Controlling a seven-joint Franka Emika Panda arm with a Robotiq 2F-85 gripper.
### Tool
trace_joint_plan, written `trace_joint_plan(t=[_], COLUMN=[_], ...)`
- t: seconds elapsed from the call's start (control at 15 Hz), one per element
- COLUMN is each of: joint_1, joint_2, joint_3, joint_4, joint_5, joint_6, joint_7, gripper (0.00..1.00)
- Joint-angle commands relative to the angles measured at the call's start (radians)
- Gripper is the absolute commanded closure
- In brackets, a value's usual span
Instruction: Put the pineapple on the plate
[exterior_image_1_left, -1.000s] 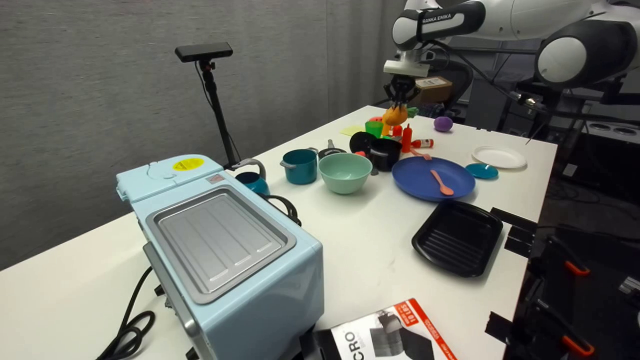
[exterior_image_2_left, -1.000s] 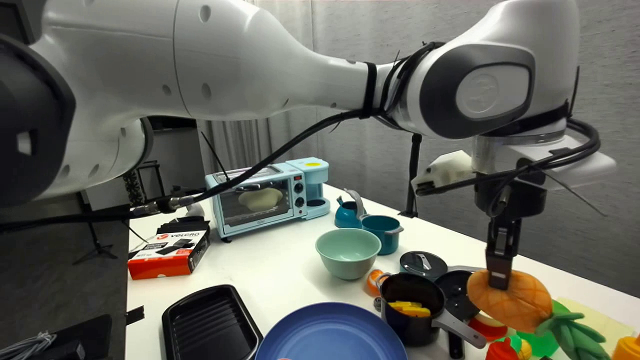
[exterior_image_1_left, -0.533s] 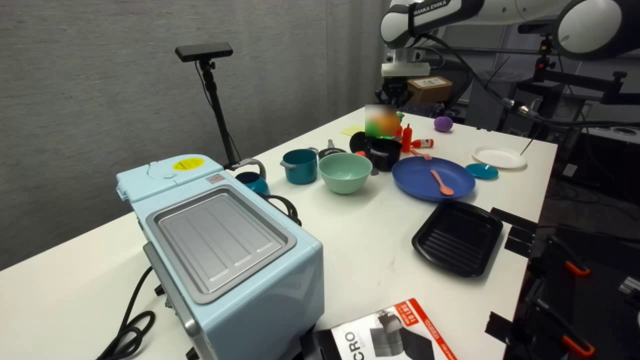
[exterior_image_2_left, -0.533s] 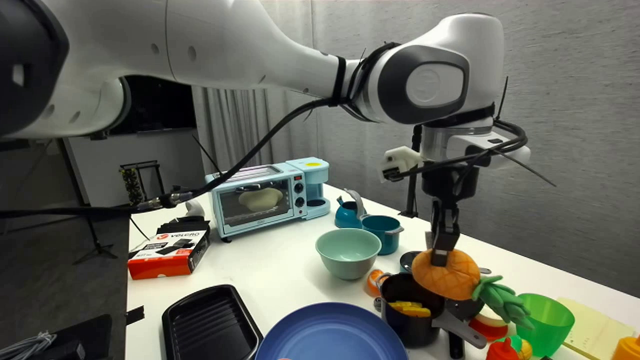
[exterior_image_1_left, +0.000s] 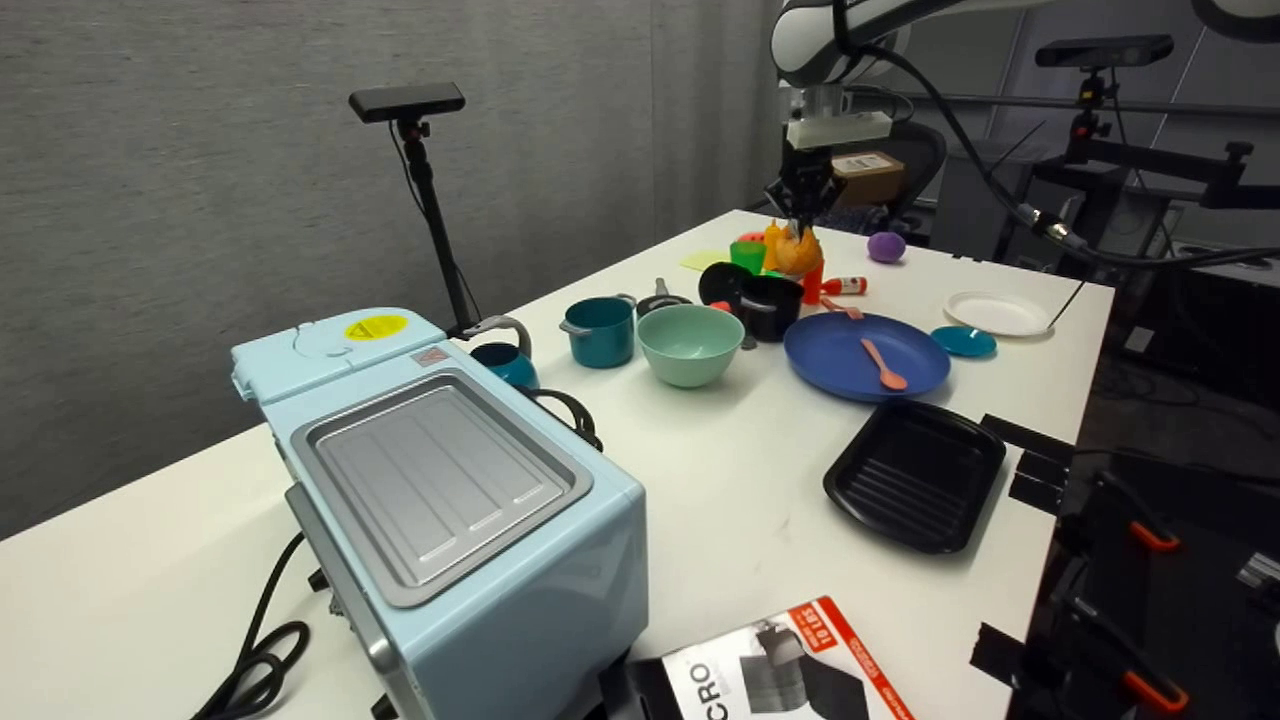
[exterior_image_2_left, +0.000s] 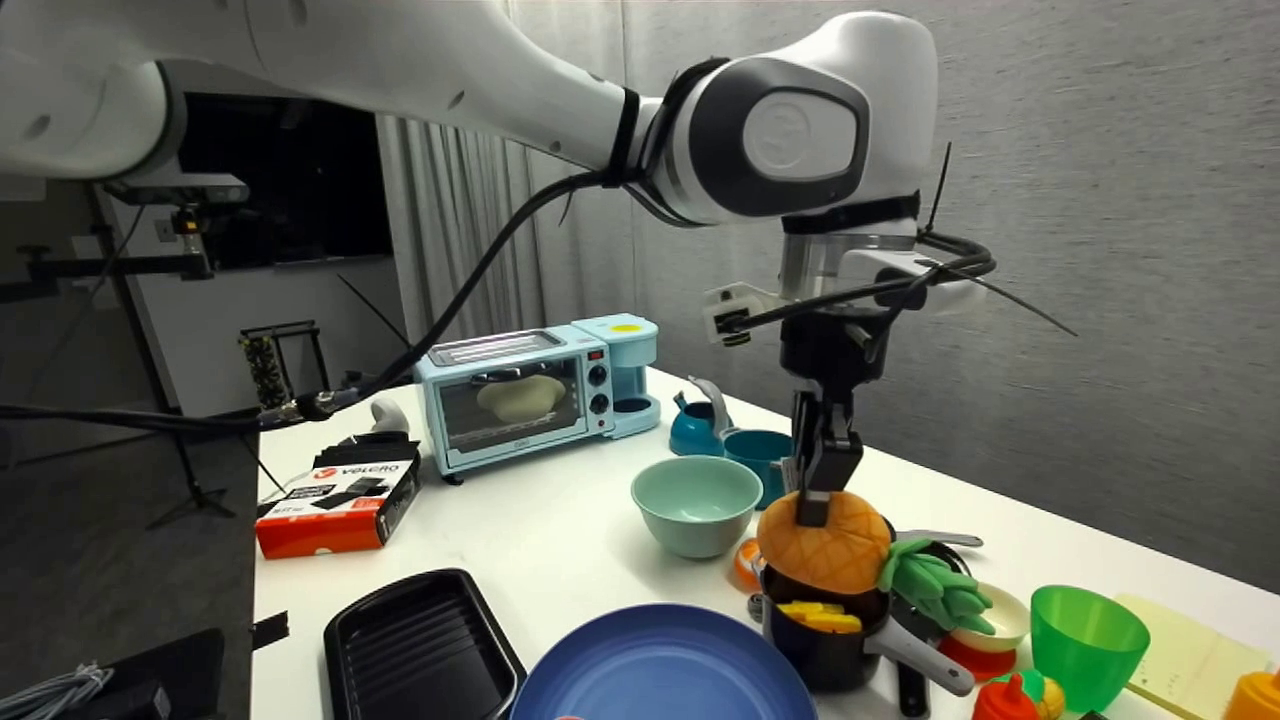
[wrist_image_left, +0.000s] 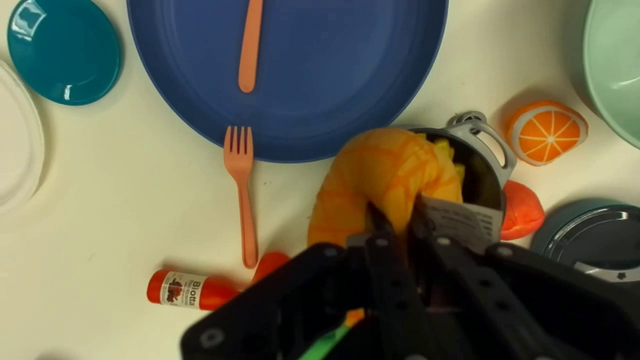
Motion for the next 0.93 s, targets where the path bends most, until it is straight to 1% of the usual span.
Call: trace_joint_plan(t=[0.0,0.13,0.2,0.4,0.6,0.87], joint_1=[0.014,0.015,0.015,0.015,0.025,0.045], joint_2=[0.007,0.009,0.009,0.006,-0.013,-0.079], joint_3=[-0.024,-0.024,-0.024,-0.023,-0.015,-0.013], joint_4=[0.006,0.007,0.007,-0.028,-0.129,-0.310], joint_5=[0.015,0.015,0.015,0.014,0.009,-0.008], joint_6=[-0.005,-0.005,-0.005,0.022,0.056,0.112], joint_7=[-0.008,-0.008,-0.008,-0.019,-0.051,-0.118], gripper=[0.90,0.90,0.98,0.98,0.98,0.98])
